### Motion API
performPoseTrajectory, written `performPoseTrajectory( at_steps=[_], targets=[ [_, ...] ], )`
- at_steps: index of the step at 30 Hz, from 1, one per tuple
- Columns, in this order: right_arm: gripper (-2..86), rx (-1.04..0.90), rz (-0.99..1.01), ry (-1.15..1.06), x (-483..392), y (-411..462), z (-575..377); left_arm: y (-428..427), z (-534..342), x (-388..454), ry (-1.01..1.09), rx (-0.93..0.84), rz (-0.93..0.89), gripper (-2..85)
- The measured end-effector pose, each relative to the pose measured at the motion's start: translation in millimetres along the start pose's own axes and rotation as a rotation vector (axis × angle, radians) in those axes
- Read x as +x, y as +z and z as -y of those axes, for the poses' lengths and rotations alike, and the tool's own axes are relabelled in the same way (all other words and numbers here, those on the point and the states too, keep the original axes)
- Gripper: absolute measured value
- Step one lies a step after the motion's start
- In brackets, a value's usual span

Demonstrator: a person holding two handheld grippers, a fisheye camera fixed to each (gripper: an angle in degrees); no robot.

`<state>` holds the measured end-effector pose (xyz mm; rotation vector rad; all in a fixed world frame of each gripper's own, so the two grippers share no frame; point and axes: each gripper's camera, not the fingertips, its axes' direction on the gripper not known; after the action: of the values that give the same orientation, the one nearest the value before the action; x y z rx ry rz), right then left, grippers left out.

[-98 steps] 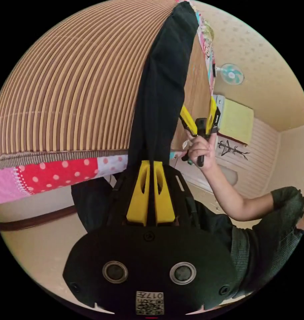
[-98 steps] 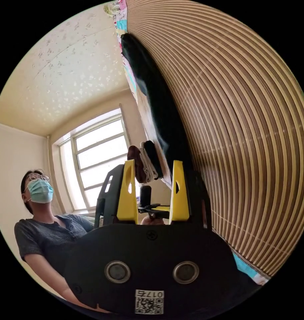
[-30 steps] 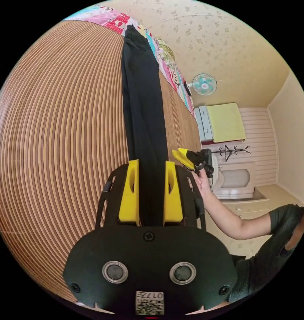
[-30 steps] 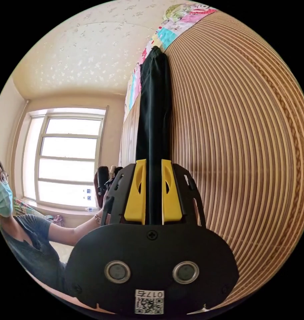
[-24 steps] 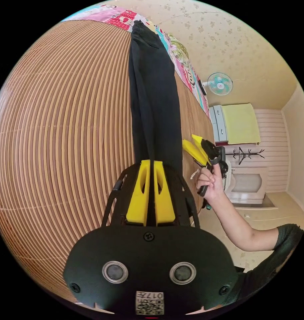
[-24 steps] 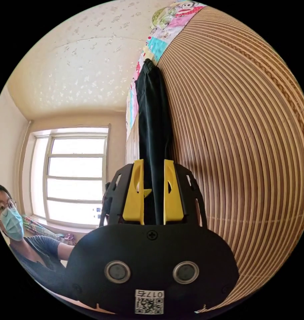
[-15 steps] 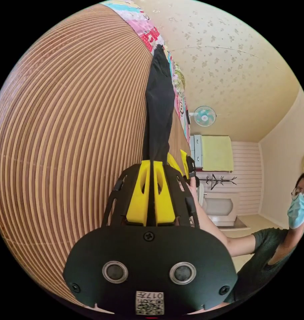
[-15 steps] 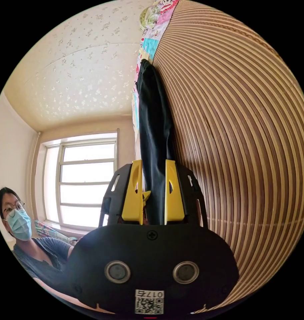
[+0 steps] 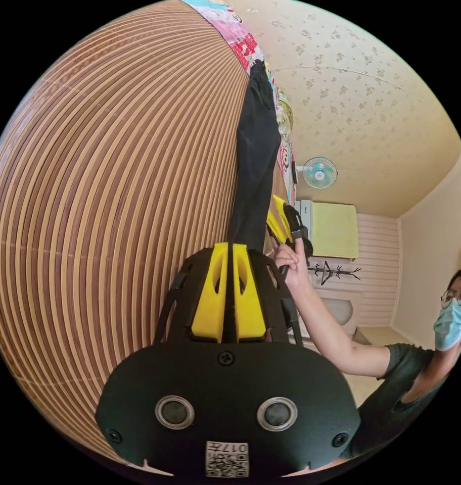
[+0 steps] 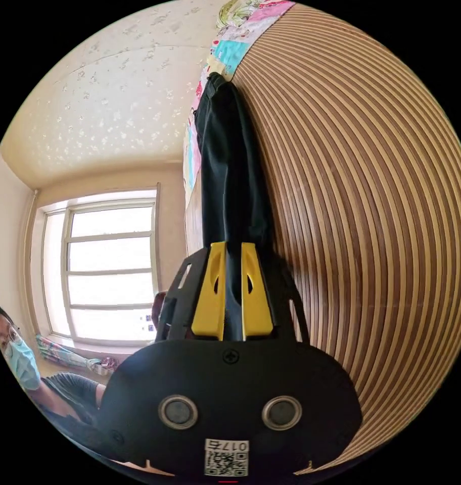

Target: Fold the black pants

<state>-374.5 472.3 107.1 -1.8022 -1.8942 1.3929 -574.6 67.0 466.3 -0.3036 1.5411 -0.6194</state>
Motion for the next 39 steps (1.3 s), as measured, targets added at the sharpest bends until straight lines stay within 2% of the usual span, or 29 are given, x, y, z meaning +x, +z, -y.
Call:
performPoseTrajectory(
  at_steps=[2, 4, 5, 7, 9, 13, 20, 25, 30, 33, 37, 39],
  targets=[
    [3.1, -0.076, 0.102, -0.12, -11.1, -10.8, 8.2, -4.4, 1.4, 9.2, 0.109, -0.025, -0.163, -0.8],
    [2.5, -0.04, 0.123, -0.153, -12.7, -32.4, 5.3, -11.0, 1.0, 15.3, 0.162, -0.037, -0.261, -0.6],
    [2.3, -0.033, 0.084, -0.153, -9.3, -40.8, 2.4, -10.9, 0.8, 16.2, 0.165, -0.046, -0.242, -0.6],
    [2.4, -0.023, -0.032, -0.075, 5.6, -41.2, -2.1, -1.5, 0.0, 17.8, 0.164, -0.107, -0.072, 0.0],
    [2.7, -0.046, -0.058, -0.046, 20.3, -33.0, -7.4, 6.6, -2.2, 16.8, 0.181, -0.137, -0.002, 0.8],
    [5.1, -0.043, 0.097, -0.061, 37.7, -25.6, -31.1, 3.4, -14.8, 4.3, 0.171, -0.134, -0.046, 4.8],
    [8.0, -0.201, -0.018, -0.142, 26.8, -6.0, -113.1, -9.1, -69.6, -1.7, 0.204, -0.203, 0.023, 5.8],
    [8.4, -0.324, -0.081, -0.151, 24.0, 8.8, -173.5, 24.6, -125.7, 4.0, 0.245, -0.468, 0.074, 6.7],
    [8.8, -0.434, -0.088, -0.134, 24.1, 29.5, -218.7, 48.5, -164.2, 10.0, 0.27, -0.592, 0.129, 6.3],
    [8.5, -0.462, -0.078, -0.101, 29.4, 38.2, -239.8, 42.7, -172.9, 8.7, 0.244, -0.534, 0.147, 5.8],
    [7.6, -0.505, -0.057, -0.062, 36.2, 54.3, -271.1, 9.1, -186.5, -21.8, 0.037, -0.266, 0.106, 6.6],
    [6.9, -0.524, -0.057, -0.055, 37.6, 63.0, -284.2, 11.7, -194.1, -28.8, 0.019, -0.268, 0.092, 6.9]
  ],
)
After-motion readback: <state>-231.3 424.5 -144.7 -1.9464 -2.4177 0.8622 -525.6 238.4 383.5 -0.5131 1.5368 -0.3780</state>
